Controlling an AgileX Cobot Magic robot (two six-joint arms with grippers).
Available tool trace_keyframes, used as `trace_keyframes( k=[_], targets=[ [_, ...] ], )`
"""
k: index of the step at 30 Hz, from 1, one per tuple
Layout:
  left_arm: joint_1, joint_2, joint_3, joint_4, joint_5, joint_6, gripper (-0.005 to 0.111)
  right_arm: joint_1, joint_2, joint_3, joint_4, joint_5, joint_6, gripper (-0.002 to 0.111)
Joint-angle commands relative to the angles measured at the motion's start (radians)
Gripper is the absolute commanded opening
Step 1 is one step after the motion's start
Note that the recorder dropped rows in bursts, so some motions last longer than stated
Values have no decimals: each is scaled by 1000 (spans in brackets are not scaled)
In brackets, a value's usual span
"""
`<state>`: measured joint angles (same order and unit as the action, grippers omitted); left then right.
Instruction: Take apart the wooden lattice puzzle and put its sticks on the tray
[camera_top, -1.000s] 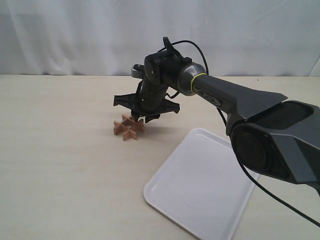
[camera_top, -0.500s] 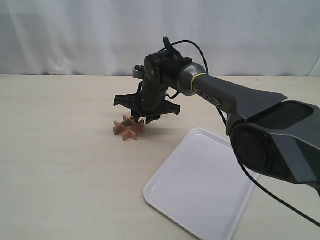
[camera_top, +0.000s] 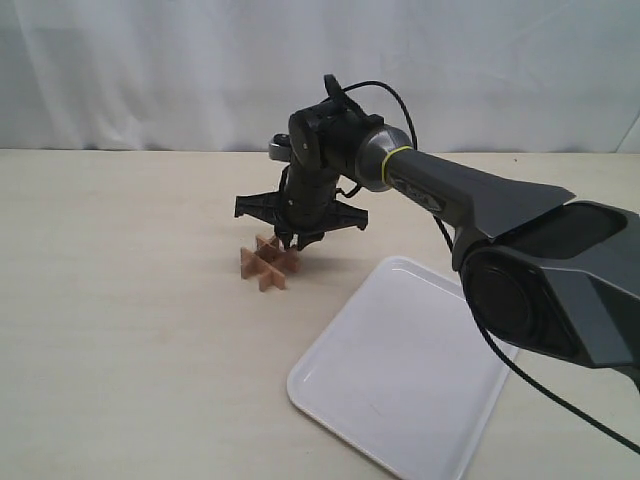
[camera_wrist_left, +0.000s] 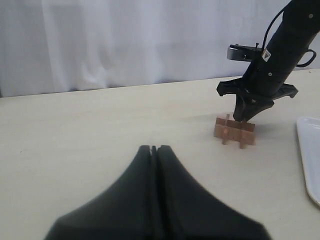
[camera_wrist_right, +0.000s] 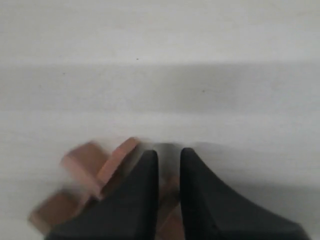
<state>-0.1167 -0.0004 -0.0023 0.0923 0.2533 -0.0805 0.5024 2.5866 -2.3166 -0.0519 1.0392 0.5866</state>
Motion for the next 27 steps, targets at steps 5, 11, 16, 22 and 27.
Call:
trace_keyframes(
  k=[5,11,16,22,27],
  targets=[
    [1,0,2,2,-12,-3,0,0,1,-3,-9,19,0,5],
    [1,0,2,2,-12,-3,0,0,1,-3,-9,94,-70,5],
    [1,0,2,2,-12,-3,0,0,1,-3,-3,168,-140,5],
    [1,0,2,2,-12,-3,0,0,1,-3,17,182,-203,5],
    [1,0,2,2,-12,-3,0,0,1,-3,17,182,-208,5]
  ],
)
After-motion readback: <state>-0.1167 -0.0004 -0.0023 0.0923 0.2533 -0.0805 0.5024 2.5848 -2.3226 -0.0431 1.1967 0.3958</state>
